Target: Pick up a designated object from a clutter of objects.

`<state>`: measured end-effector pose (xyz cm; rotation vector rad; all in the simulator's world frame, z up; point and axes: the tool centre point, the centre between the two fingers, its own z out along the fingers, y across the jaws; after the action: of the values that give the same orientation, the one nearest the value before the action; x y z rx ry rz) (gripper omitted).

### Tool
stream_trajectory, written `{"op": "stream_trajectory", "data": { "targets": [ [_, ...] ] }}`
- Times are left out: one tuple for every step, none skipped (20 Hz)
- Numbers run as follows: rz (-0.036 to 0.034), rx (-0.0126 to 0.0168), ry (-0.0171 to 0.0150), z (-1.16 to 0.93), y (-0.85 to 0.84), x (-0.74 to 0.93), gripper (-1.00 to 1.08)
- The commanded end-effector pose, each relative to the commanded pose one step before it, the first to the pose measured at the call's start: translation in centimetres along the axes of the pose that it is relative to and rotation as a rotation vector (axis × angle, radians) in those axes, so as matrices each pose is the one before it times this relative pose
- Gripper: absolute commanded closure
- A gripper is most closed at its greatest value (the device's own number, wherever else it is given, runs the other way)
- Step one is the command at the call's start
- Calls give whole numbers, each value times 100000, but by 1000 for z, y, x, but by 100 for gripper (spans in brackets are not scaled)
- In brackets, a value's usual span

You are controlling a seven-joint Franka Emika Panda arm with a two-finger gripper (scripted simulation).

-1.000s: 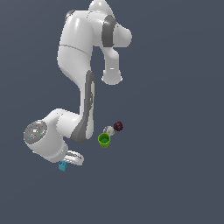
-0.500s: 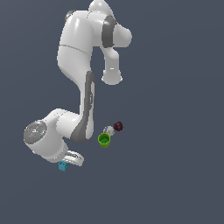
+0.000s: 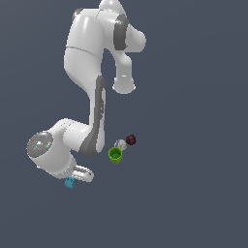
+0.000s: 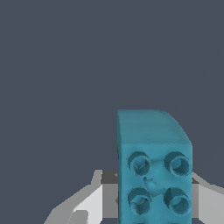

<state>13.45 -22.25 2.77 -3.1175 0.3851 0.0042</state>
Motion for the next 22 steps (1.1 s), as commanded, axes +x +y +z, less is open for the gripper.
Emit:
{"op": "stream_trajectory", "data": {
  "targets": [
    [-44,2,203,-686,-352,-234,108],
    [0,0,0,-310,-176,-164,108],
    [0,0,0,-349,-197,-184,108],
    [0,0,0,-388,-220,-204,108],
    [-7,48,3,-429,-245,-225,108],
    [0,0,0,-470,-266,-247,108],
    [0,0,0,-513,-290,-268,108],
    [0,0,0,-557,-315,-291,108],
    [0,0,0,-602,-340,-314,108],
    [0,0,0,-648,-366,-337,108],
    [0,0,0,-696,-393,-361,108],
    [-5,48,7,-748,-420,-386,108],
    [0,0,0,-786,-443,-406,108],
    [0,0,0,-799,-450,-412,108],
    [0,0,0,-810,-456,-416,108],
    [0,0,0,-821,-461,-421,108],
    [0,0,0,-832,-467,-425,108],
    [0,0,0,-843,-472,-429,108],
    [0,0,0,-855,-478,-434,108],
    [0,0,0,-867,-484,-438,108],
    [0,0,0,-880,-490,-443,108],
    [0,0,0,-893,-496,-448,108]
  ]
}}
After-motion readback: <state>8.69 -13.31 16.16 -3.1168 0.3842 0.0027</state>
